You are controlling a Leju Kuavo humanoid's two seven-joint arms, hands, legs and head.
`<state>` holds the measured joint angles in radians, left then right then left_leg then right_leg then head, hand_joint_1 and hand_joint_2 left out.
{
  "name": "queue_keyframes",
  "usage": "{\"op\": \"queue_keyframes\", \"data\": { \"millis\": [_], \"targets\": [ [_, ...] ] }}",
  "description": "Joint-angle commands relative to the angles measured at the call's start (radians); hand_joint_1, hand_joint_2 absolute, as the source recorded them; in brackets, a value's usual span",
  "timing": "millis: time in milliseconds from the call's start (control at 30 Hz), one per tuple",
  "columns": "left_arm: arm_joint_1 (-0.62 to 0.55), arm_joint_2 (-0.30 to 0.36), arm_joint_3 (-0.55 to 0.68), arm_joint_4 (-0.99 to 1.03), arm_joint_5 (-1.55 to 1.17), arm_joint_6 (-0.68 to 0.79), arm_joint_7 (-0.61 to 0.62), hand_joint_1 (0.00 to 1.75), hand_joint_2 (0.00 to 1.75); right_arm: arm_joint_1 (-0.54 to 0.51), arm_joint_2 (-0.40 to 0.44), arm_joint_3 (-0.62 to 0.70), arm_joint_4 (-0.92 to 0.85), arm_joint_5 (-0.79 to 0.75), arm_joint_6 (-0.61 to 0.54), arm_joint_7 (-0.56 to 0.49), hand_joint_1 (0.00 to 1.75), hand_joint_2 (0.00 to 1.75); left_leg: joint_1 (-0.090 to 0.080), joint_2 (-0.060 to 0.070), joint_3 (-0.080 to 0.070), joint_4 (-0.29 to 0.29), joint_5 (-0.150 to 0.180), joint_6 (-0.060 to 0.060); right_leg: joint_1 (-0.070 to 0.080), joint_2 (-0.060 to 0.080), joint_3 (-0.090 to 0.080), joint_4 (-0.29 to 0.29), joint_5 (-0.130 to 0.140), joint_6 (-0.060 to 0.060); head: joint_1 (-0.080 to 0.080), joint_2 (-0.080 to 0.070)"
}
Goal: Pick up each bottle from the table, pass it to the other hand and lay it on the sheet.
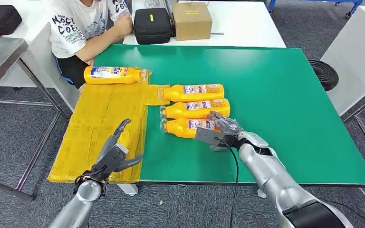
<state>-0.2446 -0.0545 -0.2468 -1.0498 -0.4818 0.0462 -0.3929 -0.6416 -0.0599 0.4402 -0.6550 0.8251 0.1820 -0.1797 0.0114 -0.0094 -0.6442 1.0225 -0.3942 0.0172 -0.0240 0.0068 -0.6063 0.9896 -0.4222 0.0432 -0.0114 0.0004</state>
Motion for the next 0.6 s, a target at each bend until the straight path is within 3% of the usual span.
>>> {"op": "queue_keyframes", "data": {
  "millis": [33,600],
  "targets": [
    [-0.026,0.018,-0.007,0.079,0.001,-0.006,0.004,0.0,1.75,0.024,-0.017,0.02,0.087,-0.021,0.056,-0.007,0.0,1.75,0.001,-0.002,0.003,-0.002,0.0,0.0,0.002,-0.003,0.005,-0.003,0.0,-0.002,0.0,0.0],
    [-0.006,0.021,0.002,0.061,-0.007,-0.005,0.012,0.0,1.75,0.006,-0.013,0.029,0.087,-0.034,0.066,-0.009,0.0,1.75,0.001,-0.001,0.003,-0.002,0.0,0.0,0.002,-0.002,0.005,-0.002,0.0,-0.002,0.0,0.0]
  ]
}}
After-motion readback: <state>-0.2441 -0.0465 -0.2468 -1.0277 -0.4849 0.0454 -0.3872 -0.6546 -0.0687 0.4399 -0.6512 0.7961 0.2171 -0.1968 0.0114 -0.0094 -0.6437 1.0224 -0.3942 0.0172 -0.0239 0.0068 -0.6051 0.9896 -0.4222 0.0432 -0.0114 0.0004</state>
